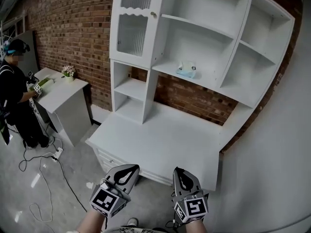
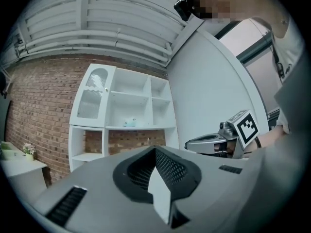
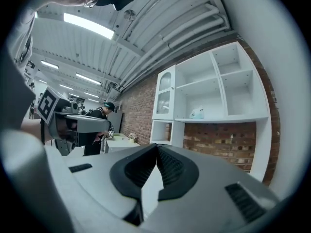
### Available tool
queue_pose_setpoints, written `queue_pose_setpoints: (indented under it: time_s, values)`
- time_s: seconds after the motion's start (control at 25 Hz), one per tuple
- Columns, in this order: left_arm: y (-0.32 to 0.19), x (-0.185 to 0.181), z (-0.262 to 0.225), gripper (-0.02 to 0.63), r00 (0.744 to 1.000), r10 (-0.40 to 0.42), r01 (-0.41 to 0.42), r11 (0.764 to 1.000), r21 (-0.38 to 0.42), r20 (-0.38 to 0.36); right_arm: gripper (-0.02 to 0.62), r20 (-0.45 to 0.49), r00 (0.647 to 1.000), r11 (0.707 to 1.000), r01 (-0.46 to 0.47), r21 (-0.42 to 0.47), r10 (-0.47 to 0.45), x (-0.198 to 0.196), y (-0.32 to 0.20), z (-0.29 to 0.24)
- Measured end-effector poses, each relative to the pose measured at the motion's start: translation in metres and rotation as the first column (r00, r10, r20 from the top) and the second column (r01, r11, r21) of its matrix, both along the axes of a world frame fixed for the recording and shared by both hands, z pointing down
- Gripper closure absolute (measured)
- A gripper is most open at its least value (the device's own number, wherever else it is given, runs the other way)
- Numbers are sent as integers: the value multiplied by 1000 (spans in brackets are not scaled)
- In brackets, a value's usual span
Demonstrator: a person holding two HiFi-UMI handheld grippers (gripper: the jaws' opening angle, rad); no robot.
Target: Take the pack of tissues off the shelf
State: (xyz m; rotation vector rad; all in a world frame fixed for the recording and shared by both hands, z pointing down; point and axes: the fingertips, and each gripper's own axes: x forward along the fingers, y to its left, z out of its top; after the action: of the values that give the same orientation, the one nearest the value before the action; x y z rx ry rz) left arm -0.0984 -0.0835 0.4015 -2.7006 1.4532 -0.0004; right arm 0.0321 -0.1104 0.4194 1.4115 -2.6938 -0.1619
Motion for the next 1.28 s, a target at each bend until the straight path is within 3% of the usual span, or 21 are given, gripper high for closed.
queue_pose_setpoints:
  time_s: [0.2,0.36,0.52,0.64,0.76,0.96,1.28]
  values:
    - [-43,-20,9,592,1000,20,-20,999,33,-14,594,9,1000,1000,-9,4,9,-20,-42,-2]
    - [-83,-31,13,592,1000,-14,14,1000,-10,-11,594,25,1000,1000,-7,18,7,-28,-88,-6]
    - [-130,-31,6,592,1000,-29,29,999,29,-8,594,33,999,999,22,44,-23,-31,-139,-12]
    - [-169,-29,2,592,998,-66,66,998,-5,11,594,13,998,997,57,61,-58,-32,-181,-19]
    - [-209,-20,-9,592,996,-85,85,996,2,21,594,23,997,994,75,75,-77,-23,-225,-33]
    - [-266,0,-30,592,998,-66,64,995,80,20,594,39,997,993,64,95,-68,2,-289,-54]
    - [-339,26,-34,592,1000,6,-9,995,97,29,594,29,999,994,-17,104,14,28,-351,-69]
